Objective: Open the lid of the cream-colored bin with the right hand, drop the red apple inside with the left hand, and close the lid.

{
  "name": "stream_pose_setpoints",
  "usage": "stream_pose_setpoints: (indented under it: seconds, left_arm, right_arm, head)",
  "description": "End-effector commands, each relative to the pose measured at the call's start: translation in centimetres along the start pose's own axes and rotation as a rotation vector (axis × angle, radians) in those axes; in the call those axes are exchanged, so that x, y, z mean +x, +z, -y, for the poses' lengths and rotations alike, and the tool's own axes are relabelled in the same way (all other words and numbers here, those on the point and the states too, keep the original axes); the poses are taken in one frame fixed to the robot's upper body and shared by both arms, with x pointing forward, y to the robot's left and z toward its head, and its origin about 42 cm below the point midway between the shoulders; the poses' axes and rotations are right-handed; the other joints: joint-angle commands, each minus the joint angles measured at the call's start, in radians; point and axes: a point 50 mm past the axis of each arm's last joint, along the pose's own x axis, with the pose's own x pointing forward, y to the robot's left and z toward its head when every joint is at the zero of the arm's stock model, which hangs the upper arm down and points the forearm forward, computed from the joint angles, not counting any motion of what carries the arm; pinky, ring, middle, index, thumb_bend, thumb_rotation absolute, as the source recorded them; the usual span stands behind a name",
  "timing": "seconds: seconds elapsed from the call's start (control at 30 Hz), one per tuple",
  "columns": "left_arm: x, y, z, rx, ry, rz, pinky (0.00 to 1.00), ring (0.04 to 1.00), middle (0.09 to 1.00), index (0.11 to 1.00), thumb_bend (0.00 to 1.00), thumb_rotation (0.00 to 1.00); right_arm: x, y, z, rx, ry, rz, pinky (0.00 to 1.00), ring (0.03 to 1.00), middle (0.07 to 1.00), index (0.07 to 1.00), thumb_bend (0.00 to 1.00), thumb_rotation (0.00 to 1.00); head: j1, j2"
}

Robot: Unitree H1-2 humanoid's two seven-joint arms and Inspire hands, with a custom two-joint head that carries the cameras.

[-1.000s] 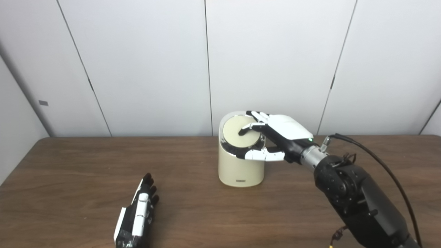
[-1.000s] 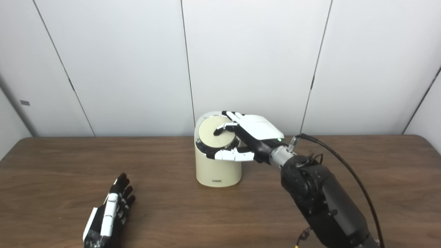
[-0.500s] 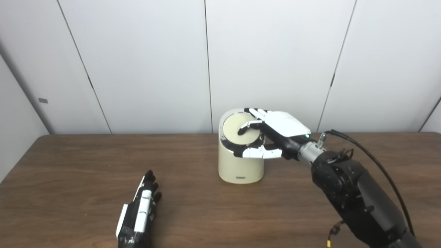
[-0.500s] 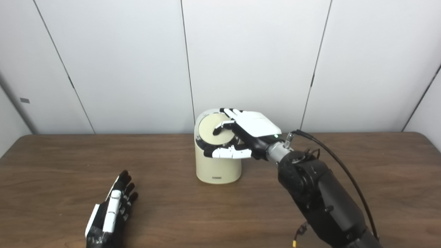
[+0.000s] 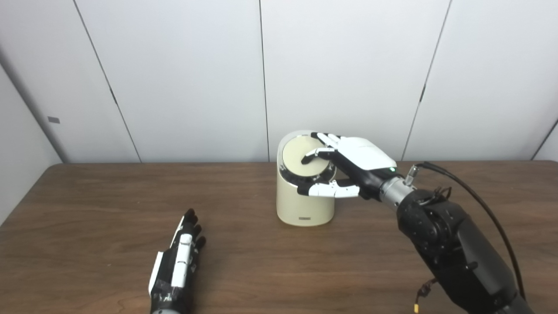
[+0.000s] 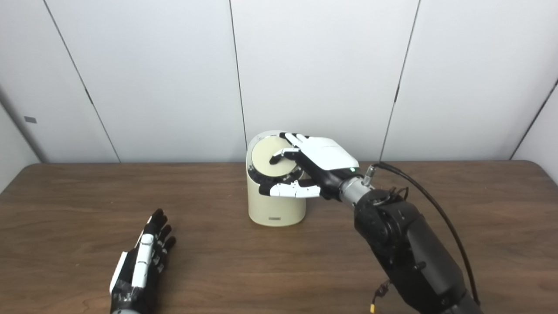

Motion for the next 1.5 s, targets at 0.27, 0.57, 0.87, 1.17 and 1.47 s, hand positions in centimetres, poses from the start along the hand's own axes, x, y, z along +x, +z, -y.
stream_pose_setpoints:
  seconds: [0.27, 0.57, 0.87, 1.17, 1.47]
  left_arm:
    - [0.4, 1.2, -0.1, 0.021, -0.023, 0.057, 1.00, 1.000, 1.000, 1.000, 0.63, 0.81]
    - [0.4, 1.9, -0.9, 0.115, -0.027, 0.092, 0.98, 1.000, 1.000, 1.000, 0.63, 0.84]
    - [-0.3, 2.4, -1.1, 0.116, -0.040, 0.122, 0.99, 0.992, 1.000, 0.997, 0.64, 0.82]
    - [-1.6, 2.6, -1.5, 0.170, -0.023, 0.165, 0.99, 1.000, 0.993, 0.990, 0.61, 0.80]
    - [-3.0, 2.3, -2.4, 0.166, -0.012, 0.144, 1.00, 1.000, 0.999, 0.999, 0.59, 0.84]
  right_arm:
    - [-2.2, 0.2, 4.5, 0.138, -0.205, 0.015, 1.00, 1.000, 1.000, 0.793, 0.60, 1.00]
    - [-6.8, -3.5, 0.2, 0.565, -0.256, -0.105, 1.00, 1.000, 1.000, 0.982, 0.53, 0.98]
    - [-11.9, -7.8, -4.9, 0.961, -0.332, -0.215, 1.00, 1.000, 1.000, 0.999, 0.62, 1.00]
    - [-14.2, -7.2, -8.3, 1.059, -0.407, -0.261, 1.00, 1.000, 1.000, 0.996, 0.62, 1.00]
    - [-16.0, -6.4, -9.9, 1.116, -0.414, -0.262, 1.00, 1.000, 1.000, 0.997, 0.57, 1.00]
  head:
    - [-0.005, -0.001]
    - [-0.011, 0.003]
    - [-0.022, 0.016]
    - [-0.032, 0.026]
    - [-0.033, 0.056]
